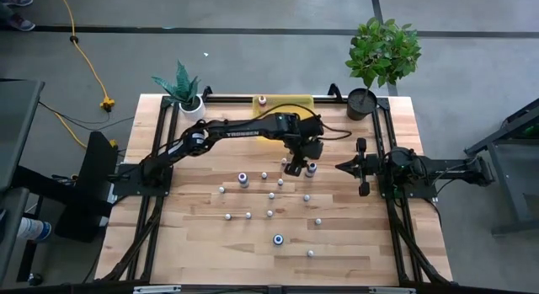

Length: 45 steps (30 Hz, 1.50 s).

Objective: Pick & Place food coloring
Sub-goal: Put the large black food coloring bottle into the yellow bin

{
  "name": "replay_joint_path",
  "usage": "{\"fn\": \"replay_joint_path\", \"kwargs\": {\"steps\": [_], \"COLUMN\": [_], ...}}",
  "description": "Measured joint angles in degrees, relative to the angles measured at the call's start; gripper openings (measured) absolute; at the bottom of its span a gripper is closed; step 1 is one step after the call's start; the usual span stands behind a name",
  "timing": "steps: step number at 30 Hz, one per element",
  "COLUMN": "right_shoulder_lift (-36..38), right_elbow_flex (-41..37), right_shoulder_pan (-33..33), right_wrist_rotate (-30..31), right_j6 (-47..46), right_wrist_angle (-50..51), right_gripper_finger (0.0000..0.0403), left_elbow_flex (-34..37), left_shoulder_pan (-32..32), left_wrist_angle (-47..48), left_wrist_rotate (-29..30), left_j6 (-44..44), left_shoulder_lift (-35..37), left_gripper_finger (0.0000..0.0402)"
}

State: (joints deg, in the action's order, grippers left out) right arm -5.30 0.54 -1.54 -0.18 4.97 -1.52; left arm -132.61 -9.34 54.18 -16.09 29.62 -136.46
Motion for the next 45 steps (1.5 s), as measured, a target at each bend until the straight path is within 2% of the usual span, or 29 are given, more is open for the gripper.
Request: {"fn": "replay_joint_path", "kwargs": {"steps": [6, 23, 42, 45], "right_shoulder_lift": [0.0, 0.02, 0.02, 0.01], "right_elbow_flex": [0.0, 0.0, 0.0, 0.0], "right_shoulder_pan": [0.02, 0.0, 0.0, 0.0], "right_wrist_rotate": [0.0, 0.02, 0.0, 0.01], "right_j6": [0.0, -0.02, 0.0, -0.01], "right_wrist_angle": [0.02, 0.02, 0.01, 0.01], "right_gripper_finger": [0.0, 0.0, 0.0, 0.0], "left_elbow_flex": [2.35, 2.22, 2.22, 2.22], "left_shoulder_pan": [-0.04, 0.13, 0.74, 0.74], "left_wrist_angle": [-2.34, -5.19, -5.13, -4.46], "left_wrist_rotate": [-0.2, -1.84, -3.97, -3.94], "left_j6": [-0.1, -0.04, -0.94, -0.96], "left_shoulder_lift": [0.14, -0.6, -1.53, -1.53], "left_gripper_finger": [0.0156, 0.0157, 0.0156, 0.0146]}}
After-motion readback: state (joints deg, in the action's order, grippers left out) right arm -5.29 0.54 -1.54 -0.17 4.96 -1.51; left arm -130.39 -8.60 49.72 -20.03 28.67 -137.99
